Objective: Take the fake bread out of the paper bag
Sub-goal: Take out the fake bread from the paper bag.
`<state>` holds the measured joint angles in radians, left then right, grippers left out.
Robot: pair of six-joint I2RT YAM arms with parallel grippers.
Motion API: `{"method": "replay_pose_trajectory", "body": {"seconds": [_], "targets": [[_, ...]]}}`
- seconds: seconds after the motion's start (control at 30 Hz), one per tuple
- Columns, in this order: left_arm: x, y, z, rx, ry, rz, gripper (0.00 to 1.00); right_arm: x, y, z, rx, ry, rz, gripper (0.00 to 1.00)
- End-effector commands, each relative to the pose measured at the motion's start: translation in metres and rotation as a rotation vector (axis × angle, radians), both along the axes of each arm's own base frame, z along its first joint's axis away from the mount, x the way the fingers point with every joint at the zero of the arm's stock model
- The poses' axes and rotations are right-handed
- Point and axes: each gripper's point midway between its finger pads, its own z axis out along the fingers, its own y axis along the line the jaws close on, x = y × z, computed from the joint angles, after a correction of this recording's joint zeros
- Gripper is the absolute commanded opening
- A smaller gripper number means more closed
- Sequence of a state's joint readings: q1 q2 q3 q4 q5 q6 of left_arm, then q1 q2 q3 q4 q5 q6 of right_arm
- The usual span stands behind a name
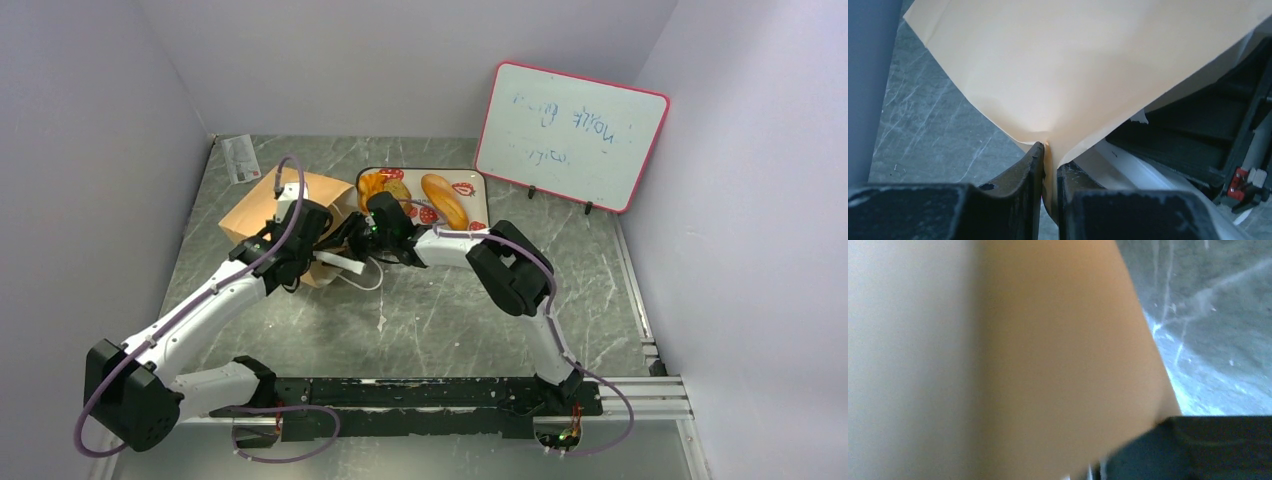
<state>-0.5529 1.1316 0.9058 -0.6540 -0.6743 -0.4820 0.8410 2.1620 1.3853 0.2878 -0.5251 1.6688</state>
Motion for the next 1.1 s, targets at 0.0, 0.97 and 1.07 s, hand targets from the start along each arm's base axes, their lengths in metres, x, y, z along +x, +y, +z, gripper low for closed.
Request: {"method": "replay_pose_trajectory", "body": {"seconds": [0.0,0.97,1.07], "targets": [[0.005,-0.013,0.009,-0.075,-0.047,-0.037,0.07,0.010,0.017,0.017,0.079,-0.053,-0.005,0.35],[0.014,0.000,0.005,-0.102,-0.047,0.158,0.07,-0.039,-0.099,0.055,-0.054,-0.252,0.069,0.00],[0.014,0.004,0.009,-0.091,-0.053,0.168,0.07,-0.042,-0.106,0.062,-0.059,-0.275,0.077,0.00]]}}
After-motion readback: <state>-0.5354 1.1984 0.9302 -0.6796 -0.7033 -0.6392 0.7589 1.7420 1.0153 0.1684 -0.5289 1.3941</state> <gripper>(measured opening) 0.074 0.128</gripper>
